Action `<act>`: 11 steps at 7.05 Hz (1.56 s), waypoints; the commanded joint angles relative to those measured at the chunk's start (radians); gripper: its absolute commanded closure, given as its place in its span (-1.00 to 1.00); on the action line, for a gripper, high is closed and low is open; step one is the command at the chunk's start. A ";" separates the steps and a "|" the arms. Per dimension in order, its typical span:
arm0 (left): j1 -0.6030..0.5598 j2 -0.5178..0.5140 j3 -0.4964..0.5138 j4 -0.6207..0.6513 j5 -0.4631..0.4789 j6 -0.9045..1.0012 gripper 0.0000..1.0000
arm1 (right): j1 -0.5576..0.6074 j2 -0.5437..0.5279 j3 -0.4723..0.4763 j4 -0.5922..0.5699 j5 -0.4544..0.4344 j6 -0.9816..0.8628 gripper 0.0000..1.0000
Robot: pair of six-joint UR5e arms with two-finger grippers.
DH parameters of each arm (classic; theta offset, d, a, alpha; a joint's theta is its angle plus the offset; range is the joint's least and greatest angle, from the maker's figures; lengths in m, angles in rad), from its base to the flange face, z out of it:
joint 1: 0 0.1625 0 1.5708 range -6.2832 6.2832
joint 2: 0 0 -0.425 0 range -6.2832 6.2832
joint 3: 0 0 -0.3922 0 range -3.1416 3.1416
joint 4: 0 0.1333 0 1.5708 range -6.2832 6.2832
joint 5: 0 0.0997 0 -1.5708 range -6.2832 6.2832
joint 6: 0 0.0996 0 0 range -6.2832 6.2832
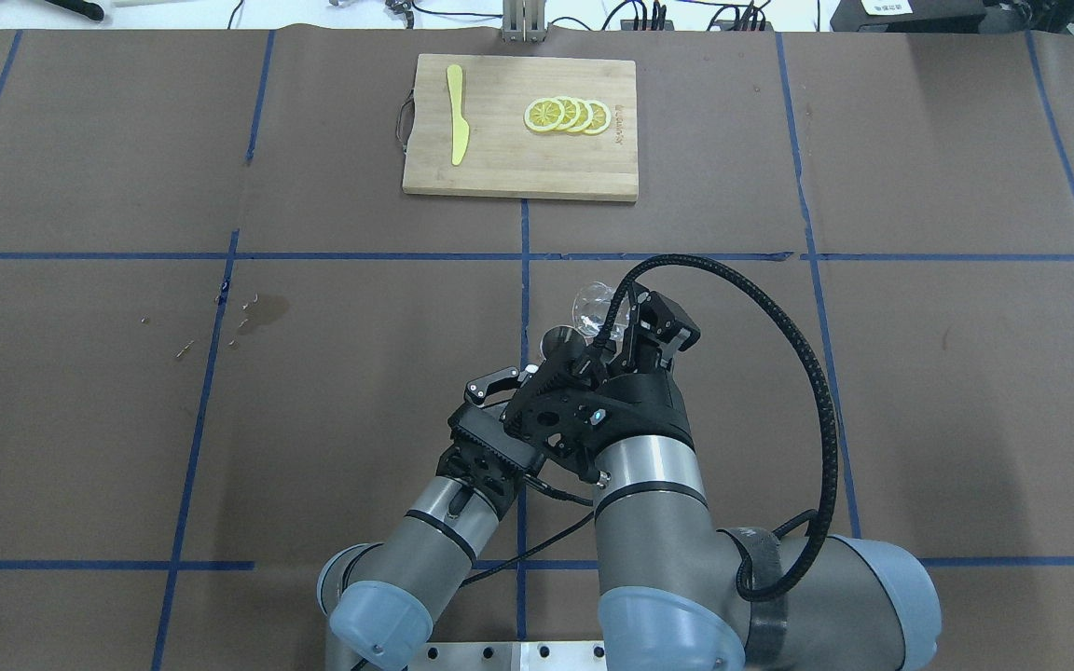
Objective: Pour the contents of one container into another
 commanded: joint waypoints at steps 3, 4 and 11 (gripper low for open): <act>0.000 0.000 0.000 0.000 0.002 0.000 1.00 | 0.009 0.016 0.017 -0.060 -0.007 -0.084 1.00; 0.000 0.000 0.000 0.000 0.002 0.000 1.00 | 0.011 0.017 0.018 -0.072 -0.008 -0.092 1.00; 0.000 0.002 -0.003 0.000 0.003 -0.005 1.00 | 0.017 0.018 0.021 -0.088 -0.016 -0.161 1.00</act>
